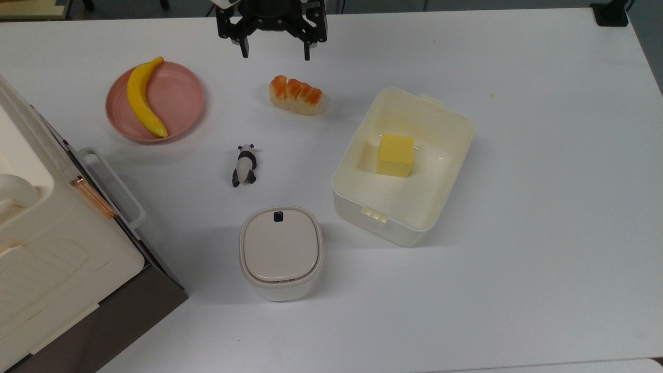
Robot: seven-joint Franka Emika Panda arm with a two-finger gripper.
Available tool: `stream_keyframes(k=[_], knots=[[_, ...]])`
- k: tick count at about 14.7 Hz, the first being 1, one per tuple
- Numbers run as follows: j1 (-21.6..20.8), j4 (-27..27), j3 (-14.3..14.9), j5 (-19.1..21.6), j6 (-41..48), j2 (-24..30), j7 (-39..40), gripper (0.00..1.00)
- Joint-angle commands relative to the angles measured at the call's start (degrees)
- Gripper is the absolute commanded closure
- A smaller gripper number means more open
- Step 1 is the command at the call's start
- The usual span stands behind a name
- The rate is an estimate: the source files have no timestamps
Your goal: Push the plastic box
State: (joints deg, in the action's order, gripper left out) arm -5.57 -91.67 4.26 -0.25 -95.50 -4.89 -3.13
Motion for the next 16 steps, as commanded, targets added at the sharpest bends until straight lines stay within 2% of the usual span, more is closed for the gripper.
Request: stream_keyframes(k=[1, 11, 16], knots=[[-0.5, -0.4, 0.2, 0.7, 0.7, 0.3, -0.1, 0.0], [-1.0, -0.6, -0.1, 0.6, 0.6, 0.2, -0.2, 0.0], [-4.1, -0.4, 0.0, 0.4, -0.5, -1.6, -0.7, 0.0]])
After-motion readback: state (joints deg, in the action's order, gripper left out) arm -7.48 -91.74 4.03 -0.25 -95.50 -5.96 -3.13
